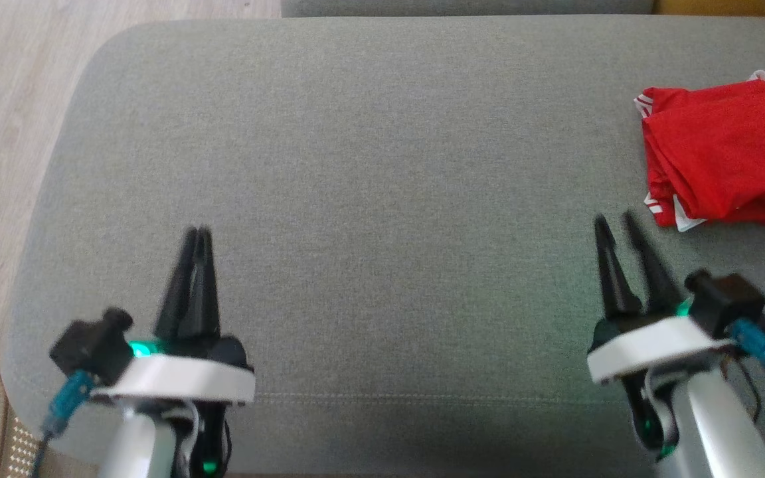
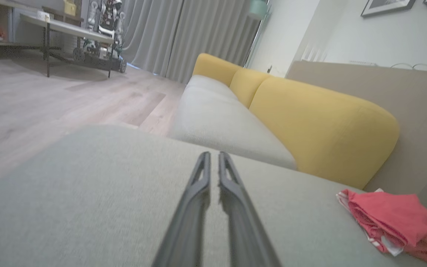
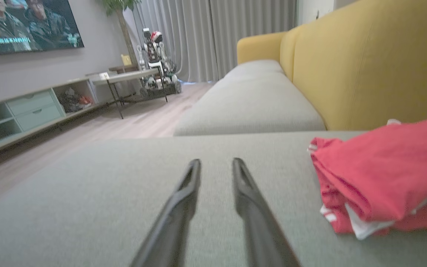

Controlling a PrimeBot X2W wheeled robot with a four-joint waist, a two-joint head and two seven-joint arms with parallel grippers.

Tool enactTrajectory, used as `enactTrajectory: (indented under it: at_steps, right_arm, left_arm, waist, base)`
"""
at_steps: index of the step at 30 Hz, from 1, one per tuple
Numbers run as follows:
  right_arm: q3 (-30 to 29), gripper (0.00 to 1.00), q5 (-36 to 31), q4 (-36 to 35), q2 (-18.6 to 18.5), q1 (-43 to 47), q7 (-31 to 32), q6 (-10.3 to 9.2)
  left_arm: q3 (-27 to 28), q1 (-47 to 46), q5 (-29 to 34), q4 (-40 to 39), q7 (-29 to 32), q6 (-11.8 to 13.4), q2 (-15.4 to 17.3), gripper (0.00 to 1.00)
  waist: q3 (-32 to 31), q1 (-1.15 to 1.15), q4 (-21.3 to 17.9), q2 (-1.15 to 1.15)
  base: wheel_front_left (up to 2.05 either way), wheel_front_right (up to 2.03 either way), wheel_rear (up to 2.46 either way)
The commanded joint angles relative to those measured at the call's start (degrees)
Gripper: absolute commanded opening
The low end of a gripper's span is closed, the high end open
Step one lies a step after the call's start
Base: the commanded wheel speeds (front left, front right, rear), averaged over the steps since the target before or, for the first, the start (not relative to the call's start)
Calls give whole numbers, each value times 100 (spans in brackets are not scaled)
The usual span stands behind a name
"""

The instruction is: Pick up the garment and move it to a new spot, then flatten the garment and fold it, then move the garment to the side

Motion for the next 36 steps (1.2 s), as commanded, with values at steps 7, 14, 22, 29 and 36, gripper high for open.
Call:
enactTrajectory:
  at_steps: [7, 14, 22, 29, 36]
  right_arm:
    - [-22, 0, 381, 101, -4, 78, 84, 0]
    - [-58, 0, 845, 113, -12, 90, 193, 0]
    - [-101, 0, 1371, 122, -17, 107, 318, 0]
    - [-141, 0, 1830, 129, -20, 122, 428, 0]
    - [-176, 0, 2221, 135, -22, 135, 524, -1]
  left_arm:
    - [28, 64, -352, 130, 64, -24, 26, 0]
    - [79, 37, -781, 213, 153, -70, 60, 0]
    - [141, 7, -1264, 307, 257, -122, 92, 0]
    - [200, -16, -1683, 384, 351, -166, 118, 0]
    - [256, -34, -2038, 436, 434, -202, 136, 0]
  waist:
    - [-25, 0, -23, 0]
    - [-58, 0, -51, 0]
    - [-94, 0, -82, 0]
    - [-127, 0, -110, 0]
    - [-154, 0, -133, 0]
  base:
    - [0, 0, 0]
    - [0, 0, 0]
    - [0, 0, 0]
    - [0, 0, 0]
    - [0, 0, 0]
